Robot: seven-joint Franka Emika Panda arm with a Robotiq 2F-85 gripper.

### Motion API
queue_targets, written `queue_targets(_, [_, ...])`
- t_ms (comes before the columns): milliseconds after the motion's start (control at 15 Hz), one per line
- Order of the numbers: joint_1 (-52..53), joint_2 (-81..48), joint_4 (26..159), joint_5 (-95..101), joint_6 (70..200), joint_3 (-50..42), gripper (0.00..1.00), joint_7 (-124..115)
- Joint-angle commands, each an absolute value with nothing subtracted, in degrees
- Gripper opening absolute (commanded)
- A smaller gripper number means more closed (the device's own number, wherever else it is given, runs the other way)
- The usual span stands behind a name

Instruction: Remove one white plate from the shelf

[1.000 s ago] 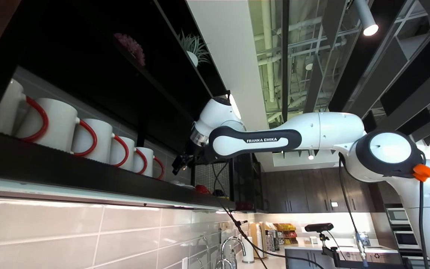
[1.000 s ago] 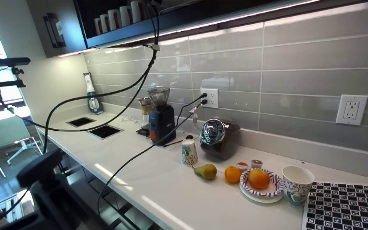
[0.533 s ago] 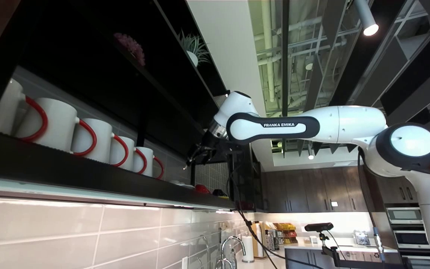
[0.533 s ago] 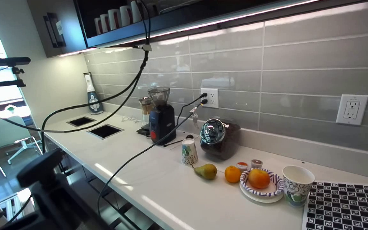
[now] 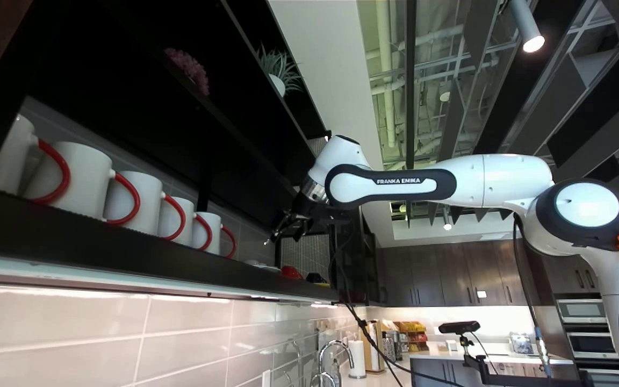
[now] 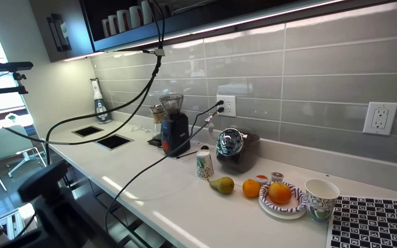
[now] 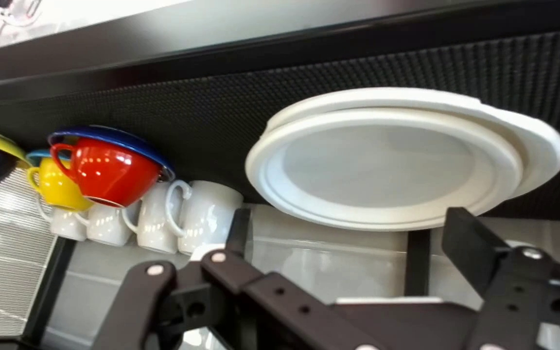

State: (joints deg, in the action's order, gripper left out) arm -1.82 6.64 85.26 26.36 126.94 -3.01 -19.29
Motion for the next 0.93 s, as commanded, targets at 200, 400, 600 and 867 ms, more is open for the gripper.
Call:
queue_targets(200, [-3.07, 6.53, 79.94, 1.69, 124.47, -13.19, 1.0, -12.14])
queue_targets(400, [-0.81, 5.44, 78.7, -12.13, 123.6, -19.48, 1.0, -3.07])
queue_targets(600, [-4.82, 1.33, 74.14, -24.22, 116.07, -20.34, 1.0, 5.25])
queue_targets(867, [-9.49, -5.71, 66.87, -28.32, 108.23, -19.6, 1.0, 9.34])
